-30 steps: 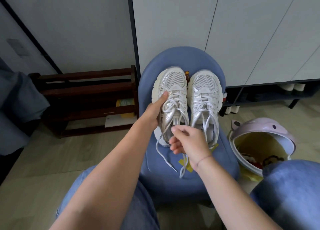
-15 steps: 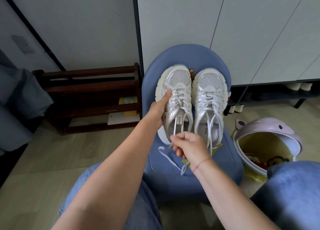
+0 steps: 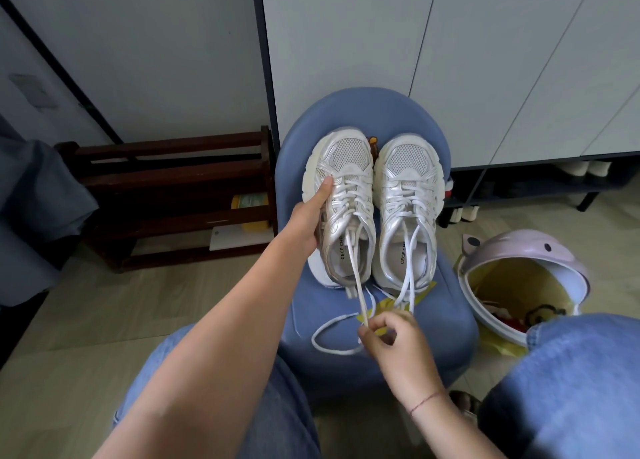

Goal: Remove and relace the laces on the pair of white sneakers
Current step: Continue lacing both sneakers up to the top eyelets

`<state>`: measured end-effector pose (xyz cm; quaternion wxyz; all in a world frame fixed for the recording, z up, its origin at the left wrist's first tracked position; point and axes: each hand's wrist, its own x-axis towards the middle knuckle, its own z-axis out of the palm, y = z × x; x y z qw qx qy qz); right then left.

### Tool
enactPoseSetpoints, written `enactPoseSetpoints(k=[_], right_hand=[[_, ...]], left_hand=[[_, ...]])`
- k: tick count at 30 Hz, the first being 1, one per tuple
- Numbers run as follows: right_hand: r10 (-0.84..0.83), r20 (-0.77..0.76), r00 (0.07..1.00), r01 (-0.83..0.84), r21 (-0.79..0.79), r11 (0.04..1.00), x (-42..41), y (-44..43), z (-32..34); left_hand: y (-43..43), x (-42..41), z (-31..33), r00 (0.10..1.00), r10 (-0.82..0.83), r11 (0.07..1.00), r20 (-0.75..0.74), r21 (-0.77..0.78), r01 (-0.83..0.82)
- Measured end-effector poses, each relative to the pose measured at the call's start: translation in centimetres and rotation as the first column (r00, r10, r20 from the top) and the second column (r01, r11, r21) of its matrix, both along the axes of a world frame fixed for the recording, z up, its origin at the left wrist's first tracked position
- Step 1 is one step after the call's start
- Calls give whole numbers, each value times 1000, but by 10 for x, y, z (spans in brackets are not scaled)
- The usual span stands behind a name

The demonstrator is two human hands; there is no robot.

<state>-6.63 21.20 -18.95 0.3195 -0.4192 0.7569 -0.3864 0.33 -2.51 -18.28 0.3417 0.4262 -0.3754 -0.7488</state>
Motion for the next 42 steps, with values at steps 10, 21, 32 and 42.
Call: enactPoseSetpoints(k=[10,21,32,42], right_hand=[[-59,370,927,98,-87,991,-1,-4,12],[89,628,773,172,-341,924,-42,-26,77],[57,752,657,357,-376,855,-73,-62,100],[97,725,682,66,-193,979,-66,-62,81]], left_hand=[[14,2,19,852,385,907,355,-319,-276],[123,7,90,784,-355,653,508,-466,597],[107,18,88,844,-346,761,409,-403,508],[80,12,66,982,-187,948,26,-256,188]])
